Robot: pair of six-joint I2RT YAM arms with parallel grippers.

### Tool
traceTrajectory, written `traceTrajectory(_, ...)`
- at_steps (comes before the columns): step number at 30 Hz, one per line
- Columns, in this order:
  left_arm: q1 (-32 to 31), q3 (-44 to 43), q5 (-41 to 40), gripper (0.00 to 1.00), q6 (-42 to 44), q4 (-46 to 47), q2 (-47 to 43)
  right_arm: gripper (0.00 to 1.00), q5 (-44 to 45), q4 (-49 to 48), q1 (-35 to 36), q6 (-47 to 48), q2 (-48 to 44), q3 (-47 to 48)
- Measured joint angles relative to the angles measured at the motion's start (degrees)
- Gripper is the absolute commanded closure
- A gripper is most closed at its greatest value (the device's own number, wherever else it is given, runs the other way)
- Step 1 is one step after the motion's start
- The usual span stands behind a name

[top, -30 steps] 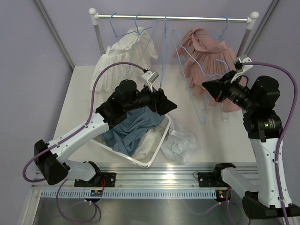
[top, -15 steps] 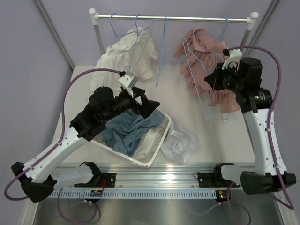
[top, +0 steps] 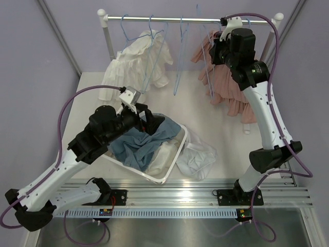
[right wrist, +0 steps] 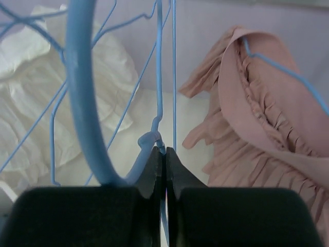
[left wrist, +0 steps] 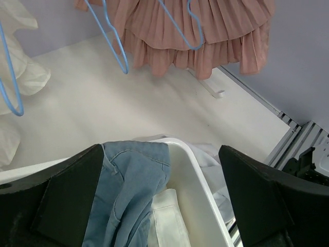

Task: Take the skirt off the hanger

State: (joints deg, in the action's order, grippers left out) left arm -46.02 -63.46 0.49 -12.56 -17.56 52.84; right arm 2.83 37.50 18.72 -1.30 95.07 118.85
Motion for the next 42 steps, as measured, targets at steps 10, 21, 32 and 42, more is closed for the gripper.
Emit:
traceTrajectory(10,0.0,1.4,-1.8,0.01,-1.4,-0.3,-2.7,0.98,3.2,-1.2,0.4,-1.3,13.1,17.8)
traceTrajectory(21,0.0,2.2,-2.0,0.01,-1.6,-0.2,-2.5,0.83,3.7,-2.3,0.5,-1.3,19.4,18.5)
traceTrajectory(32,0.0,2.7,-0.1,0.01,-2.0,1.6,-1.2,0.0,-1.4,-7.8,0.6,5.0,8.9,0.8)
traceTrajectory(42,-5.4,0.0,7.8,0.01,6.4,4.6,13.9,0.0,-34.0,5.4,-9.6,24.5,-12.4,-10.4)
